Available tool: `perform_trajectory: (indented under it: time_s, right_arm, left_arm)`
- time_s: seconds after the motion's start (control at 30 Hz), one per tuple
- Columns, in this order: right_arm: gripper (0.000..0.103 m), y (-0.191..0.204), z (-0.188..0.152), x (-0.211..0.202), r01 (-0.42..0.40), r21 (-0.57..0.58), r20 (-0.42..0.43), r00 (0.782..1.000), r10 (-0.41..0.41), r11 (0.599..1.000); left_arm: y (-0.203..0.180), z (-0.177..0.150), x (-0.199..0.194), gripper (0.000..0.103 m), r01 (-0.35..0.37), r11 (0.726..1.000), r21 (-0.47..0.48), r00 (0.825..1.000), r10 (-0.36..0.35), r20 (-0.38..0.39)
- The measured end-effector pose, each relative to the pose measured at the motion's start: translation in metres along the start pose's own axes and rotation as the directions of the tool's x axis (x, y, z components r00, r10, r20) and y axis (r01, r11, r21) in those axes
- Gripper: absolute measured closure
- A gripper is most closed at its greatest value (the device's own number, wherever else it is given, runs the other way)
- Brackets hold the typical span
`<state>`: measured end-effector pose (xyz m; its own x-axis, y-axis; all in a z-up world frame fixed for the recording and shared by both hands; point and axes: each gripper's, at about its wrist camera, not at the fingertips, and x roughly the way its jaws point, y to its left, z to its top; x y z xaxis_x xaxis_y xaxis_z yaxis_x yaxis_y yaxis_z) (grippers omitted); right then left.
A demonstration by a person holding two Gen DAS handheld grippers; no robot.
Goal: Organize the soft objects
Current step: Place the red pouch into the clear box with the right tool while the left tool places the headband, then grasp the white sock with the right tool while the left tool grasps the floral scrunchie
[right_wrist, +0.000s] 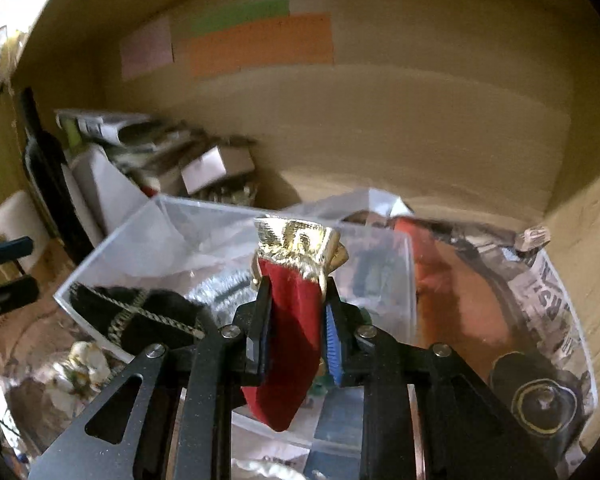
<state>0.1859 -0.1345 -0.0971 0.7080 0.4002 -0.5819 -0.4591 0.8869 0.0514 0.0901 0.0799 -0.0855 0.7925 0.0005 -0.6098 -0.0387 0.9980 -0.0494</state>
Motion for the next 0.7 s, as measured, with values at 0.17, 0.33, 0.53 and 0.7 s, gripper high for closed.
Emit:
perform_trajectory:
  time_s: [0.17, 0.33, 0.53, 0.7]
  right_arm:
    - [0.055, -0.002, -0.004, -0.002, 0.032, -0.022, -0.041, 0.999, -0.033, 0.999]
    - [0.034, -0.005, -0.008, -0.027, 0.061, -0.027, -0.016, 0.998, -0.061, 0.998]
    - [0.022, -0.005, -0.021, -0.063, 0.053, -0.005, 0.014, 0.999, -0.053, 0.999]
    - [0.020, 0.000, -0.043, -0.067, 0.024, 0.016, -0.036, 0.999, -0.023, 1.000]
  left_arm:
    - [0.006, -0.017, 0.011, 0.007, 0.017, 1.000, -0.016, 0.997, -0.018, -0.073]
    - [0.002, -0.036, 0.027, 0.007, 0.049, 0.998, -0.027, 0.986, -0.052, -0.161]
    - [-0.013, -0.056, 0.033, 0.007, 0.093, 0.996, -0.013, 0.969, -0.094, -0.227]
    - [-0.027, -0.069, 0.039, 0.007, 0.118, 0.993, -0.003, 0.955, -0.115, -0.273]
